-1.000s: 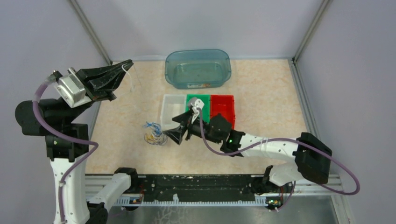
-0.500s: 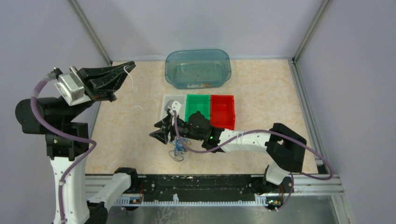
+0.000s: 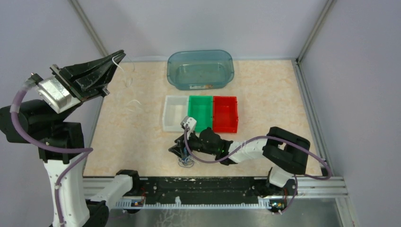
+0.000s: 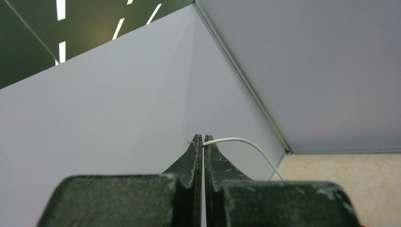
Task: Untangle the cables
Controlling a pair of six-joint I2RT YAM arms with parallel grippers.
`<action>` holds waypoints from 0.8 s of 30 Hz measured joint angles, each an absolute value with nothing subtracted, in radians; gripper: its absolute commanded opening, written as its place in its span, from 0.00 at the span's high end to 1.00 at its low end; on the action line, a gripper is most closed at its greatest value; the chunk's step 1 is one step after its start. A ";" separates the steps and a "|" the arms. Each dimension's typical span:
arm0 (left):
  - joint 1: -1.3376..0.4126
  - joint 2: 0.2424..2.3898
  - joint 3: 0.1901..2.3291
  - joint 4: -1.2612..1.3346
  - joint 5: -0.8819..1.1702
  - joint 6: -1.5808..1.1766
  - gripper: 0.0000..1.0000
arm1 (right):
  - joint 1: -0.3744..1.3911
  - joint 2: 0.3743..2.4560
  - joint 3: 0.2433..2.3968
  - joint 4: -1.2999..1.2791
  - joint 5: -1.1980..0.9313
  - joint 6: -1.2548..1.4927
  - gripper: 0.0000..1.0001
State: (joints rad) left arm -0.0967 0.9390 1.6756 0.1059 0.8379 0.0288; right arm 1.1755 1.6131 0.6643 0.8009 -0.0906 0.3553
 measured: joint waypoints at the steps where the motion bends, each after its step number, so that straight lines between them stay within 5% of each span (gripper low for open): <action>1: -0.097 0.940 1.677 0.106 0.838 0.031 1.00 | 1.176 1.612 0.657 0.799 -0.079 0.360 0.36; 8: -0.097 0.928 1.621 0.079 0.882 0.014 1.00 | 1.173 1.428 0.693 0.728 -0.030 0.292 0.25; 24: -0.097 0.806 1.214 0.041 0.975 -0.075 1.00 | 1.153 1.193 0.810 0.562 -0.022 0.179 0.29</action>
State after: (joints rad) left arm -0.0967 0.8059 1.2144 0.0406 0.9749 -0.0753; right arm 1.1534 1.1934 0.8101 0.5621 -0.0223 0.1795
